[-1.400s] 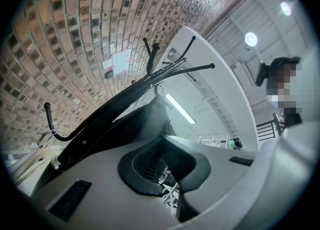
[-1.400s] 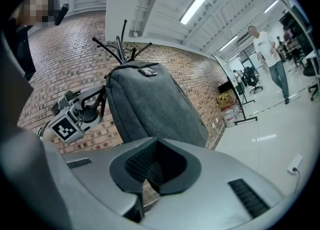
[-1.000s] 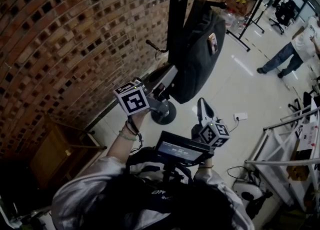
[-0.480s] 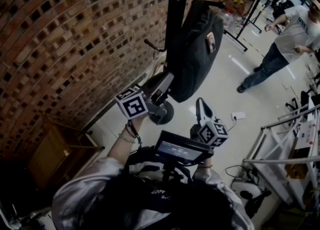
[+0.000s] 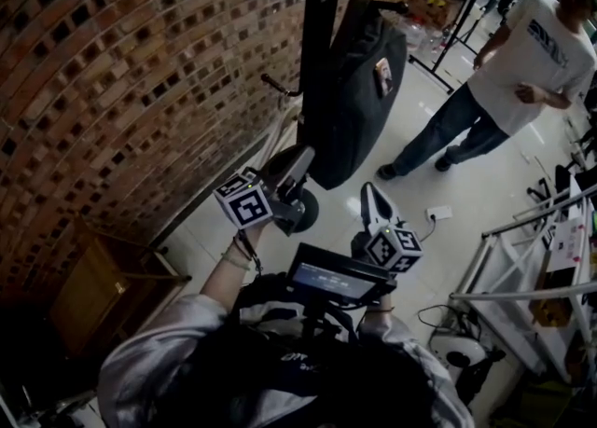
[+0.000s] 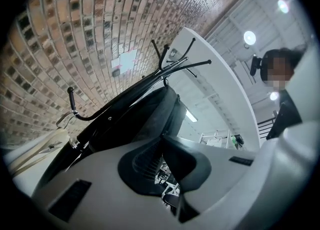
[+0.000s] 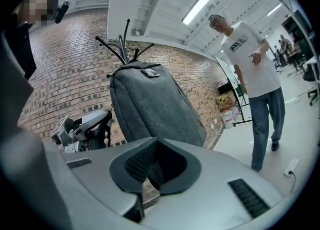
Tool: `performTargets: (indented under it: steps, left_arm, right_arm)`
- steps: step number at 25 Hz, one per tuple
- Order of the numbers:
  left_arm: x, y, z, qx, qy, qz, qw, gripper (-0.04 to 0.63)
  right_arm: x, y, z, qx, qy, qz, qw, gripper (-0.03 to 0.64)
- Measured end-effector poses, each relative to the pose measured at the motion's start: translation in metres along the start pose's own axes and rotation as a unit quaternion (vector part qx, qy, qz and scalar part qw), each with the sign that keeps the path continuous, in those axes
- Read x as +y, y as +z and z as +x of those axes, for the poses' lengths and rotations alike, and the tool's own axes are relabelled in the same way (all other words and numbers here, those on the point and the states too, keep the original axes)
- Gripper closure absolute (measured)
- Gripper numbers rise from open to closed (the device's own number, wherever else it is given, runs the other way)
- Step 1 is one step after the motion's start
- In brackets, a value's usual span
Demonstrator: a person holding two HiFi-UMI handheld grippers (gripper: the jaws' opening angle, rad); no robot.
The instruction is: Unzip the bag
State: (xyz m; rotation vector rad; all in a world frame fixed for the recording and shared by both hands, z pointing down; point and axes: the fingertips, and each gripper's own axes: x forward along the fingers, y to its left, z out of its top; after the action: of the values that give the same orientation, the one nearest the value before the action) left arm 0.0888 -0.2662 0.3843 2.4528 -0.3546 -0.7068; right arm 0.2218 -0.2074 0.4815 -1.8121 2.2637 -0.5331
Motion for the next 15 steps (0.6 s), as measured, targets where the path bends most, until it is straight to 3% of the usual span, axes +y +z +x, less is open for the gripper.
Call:
performTargets:
  steps: [5,10,15]
  left_arm:
    - [0.003,-0.008,-0.005,-0.007,-0.014,0.017,0.9997,0.583]
    - [0.021,-0.032,-0.019,0.008,0.013,0.001,0.9999,0.583]
    - [0.027,-0.039,-0.022,0.018,0.018,0.030,0.9992,0.583]
  right_arm:
    - [-0.002,-0.002,-0.002,0.002,-0.003,-0.006,1.000,0.625]
    - [-0.001,-0.004,-0.005,0.016,0.000,-0.010,1.000,0.624]
    - [-0.002,-0.004,-0.005,0.011,0.003,-0.012,1.000,0.624]
